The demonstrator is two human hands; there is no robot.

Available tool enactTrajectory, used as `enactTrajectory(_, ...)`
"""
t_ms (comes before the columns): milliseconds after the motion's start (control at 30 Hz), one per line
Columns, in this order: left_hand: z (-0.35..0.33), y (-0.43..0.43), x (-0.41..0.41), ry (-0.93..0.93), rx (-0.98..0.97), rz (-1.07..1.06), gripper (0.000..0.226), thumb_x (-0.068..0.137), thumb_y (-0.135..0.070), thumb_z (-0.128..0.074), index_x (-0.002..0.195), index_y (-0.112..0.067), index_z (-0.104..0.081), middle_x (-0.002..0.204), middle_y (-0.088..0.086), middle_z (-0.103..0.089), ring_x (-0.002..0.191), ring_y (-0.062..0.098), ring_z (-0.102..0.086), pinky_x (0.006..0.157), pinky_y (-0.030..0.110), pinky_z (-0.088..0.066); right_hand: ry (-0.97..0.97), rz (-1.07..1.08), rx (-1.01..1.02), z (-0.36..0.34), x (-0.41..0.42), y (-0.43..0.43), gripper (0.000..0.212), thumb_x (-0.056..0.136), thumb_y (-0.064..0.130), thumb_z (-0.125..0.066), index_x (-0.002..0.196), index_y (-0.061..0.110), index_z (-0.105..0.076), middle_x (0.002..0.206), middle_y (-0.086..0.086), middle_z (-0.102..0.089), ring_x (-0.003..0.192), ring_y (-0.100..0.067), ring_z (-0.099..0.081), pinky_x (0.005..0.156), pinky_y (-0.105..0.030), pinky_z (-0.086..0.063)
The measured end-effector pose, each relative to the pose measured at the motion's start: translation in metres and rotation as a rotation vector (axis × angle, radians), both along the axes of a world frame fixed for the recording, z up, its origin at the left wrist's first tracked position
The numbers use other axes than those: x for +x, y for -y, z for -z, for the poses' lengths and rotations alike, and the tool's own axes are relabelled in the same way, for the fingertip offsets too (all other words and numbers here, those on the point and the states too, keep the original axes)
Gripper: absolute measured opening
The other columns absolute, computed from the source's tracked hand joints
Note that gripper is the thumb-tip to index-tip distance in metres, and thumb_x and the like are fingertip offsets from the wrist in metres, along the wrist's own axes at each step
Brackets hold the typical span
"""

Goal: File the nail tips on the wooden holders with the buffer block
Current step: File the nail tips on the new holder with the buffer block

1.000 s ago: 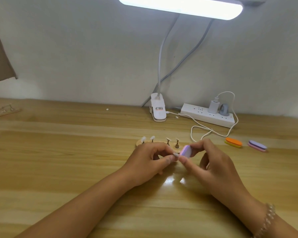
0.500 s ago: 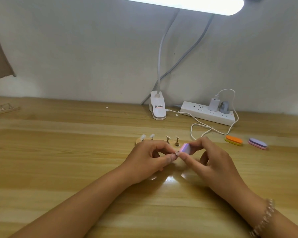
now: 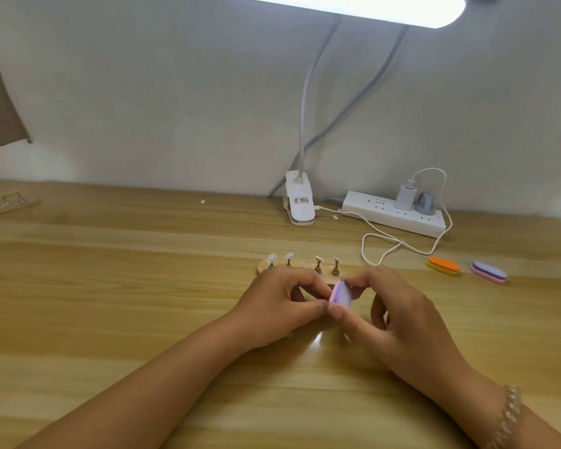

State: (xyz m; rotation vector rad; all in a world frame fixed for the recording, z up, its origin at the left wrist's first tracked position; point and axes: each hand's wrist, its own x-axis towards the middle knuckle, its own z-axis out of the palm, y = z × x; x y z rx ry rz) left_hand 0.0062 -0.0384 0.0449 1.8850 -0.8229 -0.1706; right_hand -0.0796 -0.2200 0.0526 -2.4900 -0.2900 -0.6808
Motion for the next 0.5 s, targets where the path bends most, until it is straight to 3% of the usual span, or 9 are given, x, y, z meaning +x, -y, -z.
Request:
enactTrajectory(67,-0.0005,-0.0001,-0.0005,0.021,0.020,0.015,0.024,0.085,-0.015,-0.075,0.078,-0.037,-0.071,0.075,-0.025,-0.067,0.052,-0.004,-0.051,0.054,0.011,-0.036,-0.015,-0.047,-0.009,0.0003,-0.0017,-0.0021,0.035,0.082,0.063,-0.059,0.103,0.035,-0.061,0.094,0.020,-0.059,0.060,-0.013,-0.054,0.053,-0.026,-0.045)
enactTrajectory(200,-0.0022,0.0010,-0.0018,0.049,0.026,-0.002,0.024,0.086,-0.020,-0.076,0.079,-0.042,-0.070,0.064,-0.030,-0.062,0.048,-0.006,-0.049,0.051,0.005,-0.032,-0.052,0.036,0.136,-0.0009,0.0068,0.0055,0.037,0.079,0.065,-0.059,0.094,0.032,-0.063,0.090,0.016,-0.063,0.062,-0.015,-0.055,0.059,-0.032,-0.046)
enactTrajectory(333,-0.0041,0.0000,-0.0034,0.048,0.047,0.012,0.021,0.085,-0.016,-0.075,0.081,-0.037,-0.072,0.059,-0.031,-0.061,0.047,-0.007,-0.048,0.050,0.006,-0.032,0.006,-0.020,-0.019,0.0011,-0.0019,-0.0021,0.035,0.078,0.064,-0.061,0.097,0.035,-0.058,0.090,0.020,-0.058,0.059,-0.012,-0.053,0.052,-0.029,-0.047)
enactTrajectory(500,-0.0041,0.0010,-0.0032,0.045,0.030,-0.022,0.020,0.084,-0.019,-0.078,0.079,-0.037,-0.072,0.063,-0.028,-0.064,0.046,-0.007,-0.049,0.051,0.007,-0.033,-0.036,0.068,0.102,-0.0019,0.0049,0.0059,0.043,0.075,0.072,-0.055,0.091,0.032,-0.060,0.088,0.015,-0.062,0.062,-0.013,-0.054,0.059,-0.031,-0.046)
